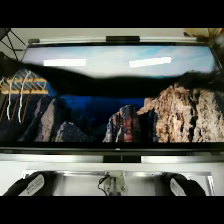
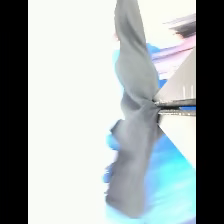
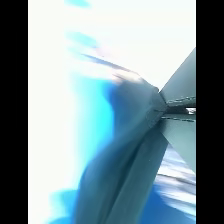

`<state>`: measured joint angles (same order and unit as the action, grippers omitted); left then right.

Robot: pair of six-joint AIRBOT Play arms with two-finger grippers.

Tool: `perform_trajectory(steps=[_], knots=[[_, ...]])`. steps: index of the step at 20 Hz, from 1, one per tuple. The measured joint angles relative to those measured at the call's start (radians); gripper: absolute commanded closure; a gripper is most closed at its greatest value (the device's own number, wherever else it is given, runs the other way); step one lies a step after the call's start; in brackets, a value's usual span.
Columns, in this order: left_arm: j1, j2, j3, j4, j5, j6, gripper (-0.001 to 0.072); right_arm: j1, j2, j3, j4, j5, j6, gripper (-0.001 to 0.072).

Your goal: Fold the shirts.

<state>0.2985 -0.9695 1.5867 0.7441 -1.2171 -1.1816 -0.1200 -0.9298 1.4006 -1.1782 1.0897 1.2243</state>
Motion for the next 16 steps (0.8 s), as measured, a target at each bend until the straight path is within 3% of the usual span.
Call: perform_trajectory(steps=[3, 6, 9, 16], knots=[[0.034, 0.146, 0.316, 0.042, 0.015, -0.027, 0.0675, 0.0, 0.192, 0.242, -0.101, -0.004, 0.029, 0.0644], [0.05, 0.286, 0.445, 0.113, 0.034, -0.144, 0.0674, 0.002, 0.346, 0.351, -0.175, 0.001, 0.121, 0.0644], [0.058, 0.372, 0.464, 0.218, -0.043, -0.229, 0.0675, 0.002, 0.43, 0.391, -0.259, 0.06, 0.195, 0.0643], [0.057, 0.416, 0.348, 0.341, -0.23, -0.244, 0.0674, 0.002, 0.396, 0.406, -0.364, 0.305, 0.225, 0.0643]])
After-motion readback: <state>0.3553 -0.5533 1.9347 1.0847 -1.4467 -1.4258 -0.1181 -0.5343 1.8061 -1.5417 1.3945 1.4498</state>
